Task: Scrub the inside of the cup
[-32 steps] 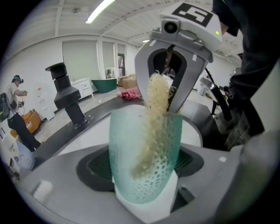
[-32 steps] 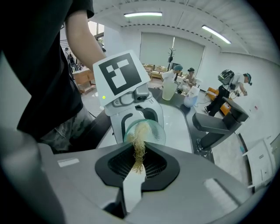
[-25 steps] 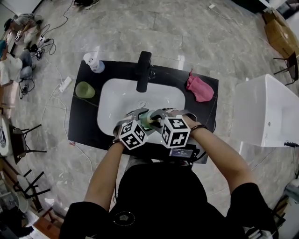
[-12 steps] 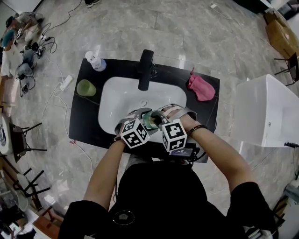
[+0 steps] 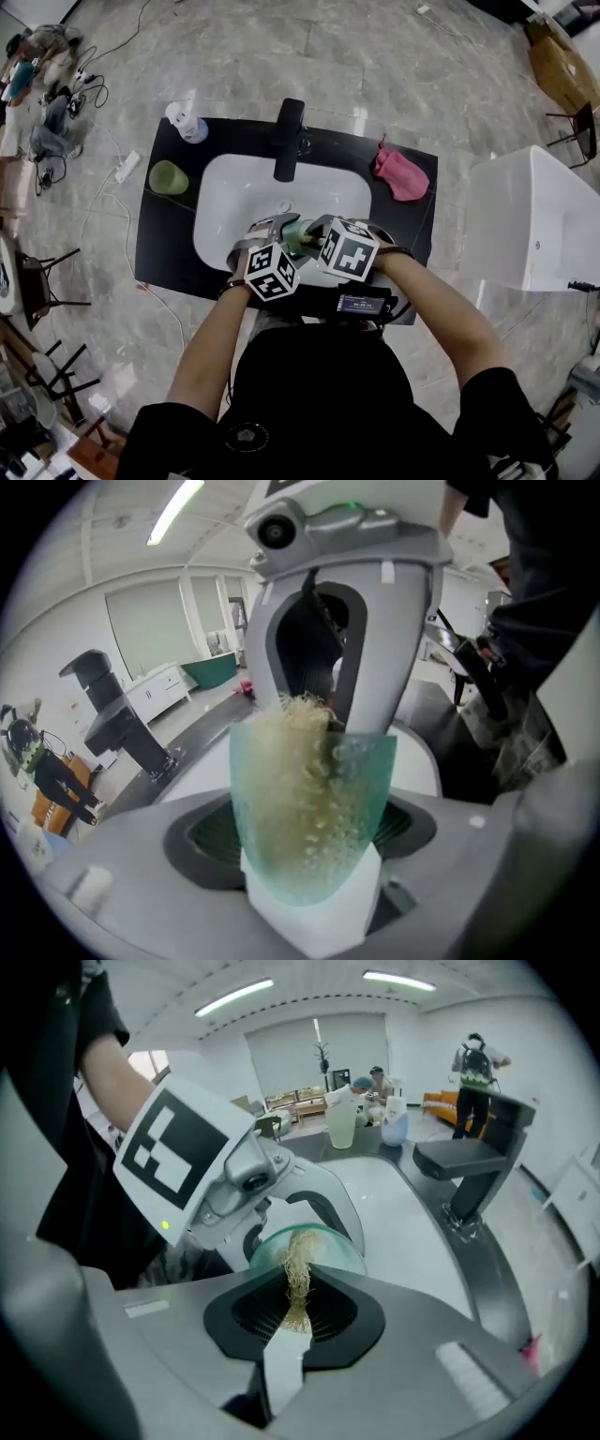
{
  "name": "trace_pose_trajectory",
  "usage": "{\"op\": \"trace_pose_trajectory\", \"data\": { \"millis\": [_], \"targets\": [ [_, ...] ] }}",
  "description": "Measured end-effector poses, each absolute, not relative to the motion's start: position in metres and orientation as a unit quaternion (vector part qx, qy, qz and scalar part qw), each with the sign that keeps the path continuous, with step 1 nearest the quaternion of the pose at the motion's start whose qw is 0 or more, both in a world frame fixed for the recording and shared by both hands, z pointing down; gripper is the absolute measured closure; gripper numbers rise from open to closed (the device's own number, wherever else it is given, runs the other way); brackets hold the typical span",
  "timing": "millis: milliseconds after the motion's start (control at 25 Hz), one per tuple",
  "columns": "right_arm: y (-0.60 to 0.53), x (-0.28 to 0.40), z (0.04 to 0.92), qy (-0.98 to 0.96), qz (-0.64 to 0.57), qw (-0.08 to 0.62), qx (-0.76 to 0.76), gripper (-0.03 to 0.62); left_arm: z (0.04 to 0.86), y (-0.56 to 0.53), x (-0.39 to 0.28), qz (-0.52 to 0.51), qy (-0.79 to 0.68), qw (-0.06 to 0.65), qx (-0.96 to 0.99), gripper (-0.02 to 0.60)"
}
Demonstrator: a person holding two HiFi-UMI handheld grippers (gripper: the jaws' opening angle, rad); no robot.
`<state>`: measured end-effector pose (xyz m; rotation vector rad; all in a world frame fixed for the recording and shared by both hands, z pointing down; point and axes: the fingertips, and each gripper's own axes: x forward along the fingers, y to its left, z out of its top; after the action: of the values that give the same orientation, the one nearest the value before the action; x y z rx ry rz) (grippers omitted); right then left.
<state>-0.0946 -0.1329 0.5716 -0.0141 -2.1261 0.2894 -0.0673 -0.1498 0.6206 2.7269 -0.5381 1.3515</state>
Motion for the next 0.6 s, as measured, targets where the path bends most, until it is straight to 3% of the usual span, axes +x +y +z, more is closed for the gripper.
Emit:
{"op": "trace_pose_trajectory", "data": {
  "millis": [280,600],
  "targets": [
    [-0.139,-0.107,0.556,-0.883,0.146,0.445,-0.003,0.553,0.629,-0.151,-0.064,0.443,-0.178,0.038,0.878,0.209],
    [-0.153,-0.109,0.561,-0.898,0.042,0.437,0.036,0.551,0.637,-0.157,-0.063,0.434,-0.167,0.082,0.881,0.21]
  ]
}}
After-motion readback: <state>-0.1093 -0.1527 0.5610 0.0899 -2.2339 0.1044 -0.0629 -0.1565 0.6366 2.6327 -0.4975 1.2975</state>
